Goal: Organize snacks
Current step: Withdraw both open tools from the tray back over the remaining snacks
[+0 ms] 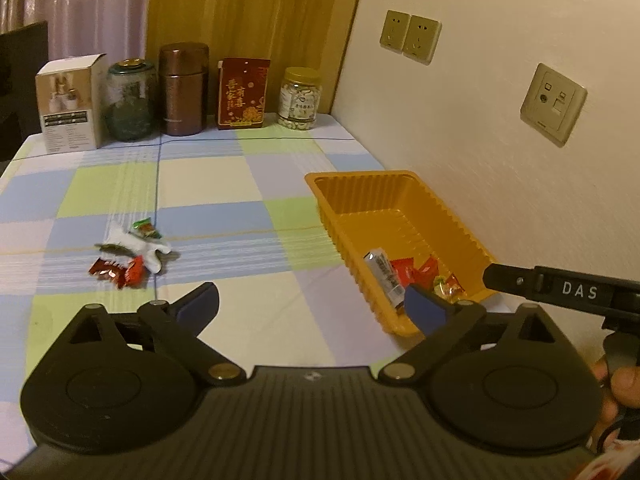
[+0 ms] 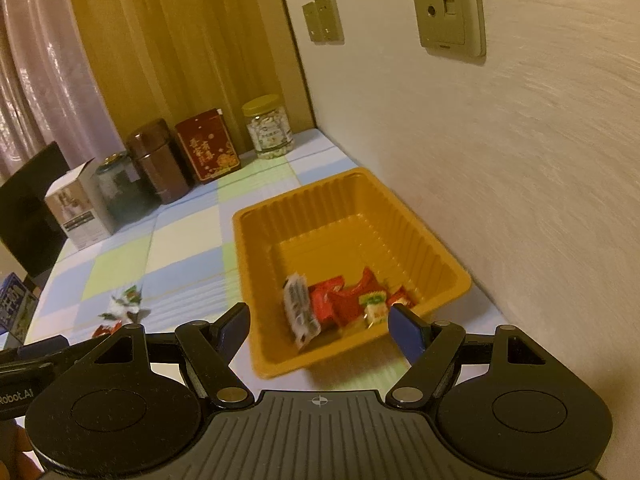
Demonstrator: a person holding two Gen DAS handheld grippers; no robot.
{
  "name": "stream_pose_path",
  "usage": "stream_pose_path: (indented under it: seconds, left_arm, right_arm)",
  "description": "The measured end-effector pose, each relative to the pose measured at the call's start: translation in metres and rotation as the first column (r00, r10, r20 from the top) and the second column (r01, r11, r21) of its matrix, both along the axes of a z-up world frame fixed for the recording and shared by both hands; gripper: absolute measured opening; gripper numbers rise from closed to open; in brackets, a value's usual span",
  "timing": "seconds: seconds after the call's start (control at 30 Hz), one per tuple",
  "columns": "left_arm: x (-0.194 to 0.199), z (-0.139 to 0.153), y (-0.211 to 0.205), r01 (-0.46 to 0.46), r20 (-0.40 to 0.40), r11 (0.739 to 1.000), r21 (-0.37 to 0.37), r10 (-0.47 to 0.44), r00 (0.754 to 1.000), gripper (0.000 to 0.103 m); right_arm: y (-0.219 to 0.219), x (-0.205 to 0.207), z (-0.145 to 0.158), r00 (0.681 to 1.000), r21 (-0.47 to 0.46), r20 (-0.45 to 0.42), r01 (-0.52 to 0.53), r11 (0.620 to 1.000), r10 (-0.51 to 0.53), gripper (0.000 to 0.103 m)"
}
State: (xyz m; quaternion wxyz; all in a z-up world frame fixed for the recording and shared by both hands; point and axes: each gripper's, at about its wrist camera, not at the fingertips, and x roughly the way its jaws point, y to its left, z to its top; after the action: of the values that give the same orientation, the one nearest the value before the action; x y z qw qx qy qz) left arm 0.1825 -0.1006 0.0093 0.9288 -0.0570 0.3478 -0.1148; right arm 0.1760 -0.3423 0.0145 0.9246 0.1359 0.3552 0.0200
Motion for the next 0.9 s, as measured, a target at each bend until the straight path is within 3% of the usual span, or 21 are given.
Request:
stream_pose_path:
  seconds: [0.23, 0.37, 0.63, 0.9]
  left_arm:
    - [-0.022, -0.002, 0.019, -0.031, -0.018, 0.999, 0.014, 0.031, 0.999, 0.102]
    - [-0.035, -0.005, 0.041, -0.060, -0.064, 0.997, -0.048, 0.057, 0.996, 0.102]
    - [-0.057, -0.008, 0.072, -0.140, -0.018, 0.990, 0.034, 0.140, 0.990, 0.103]
    - [-0.067, -0.012, 0.105, -0.207, -0.014, 0.977, 0.055, 0.208, 0.978, 0.103]
  right_arm:
    - [0.018, -0.021, 0.003, 1.000, 0.000, -0.006, -0.020, 1.000, 0.020, 0.076]
    - [0.029, -0.031, 0.004, 0.999, -0.004, -0.004, -0.038, 0.999, 0.038, 0.076]
    - [0.052, -0.038, 0.005, 0.997, -0.009, -0.002, -0.080, 0.997, 0.080, 0.076]
    - [0.073, -0.038, 0.005, 0.993, -0.011, -0.001, -0.121, 0.993, 0.121, 0.076]
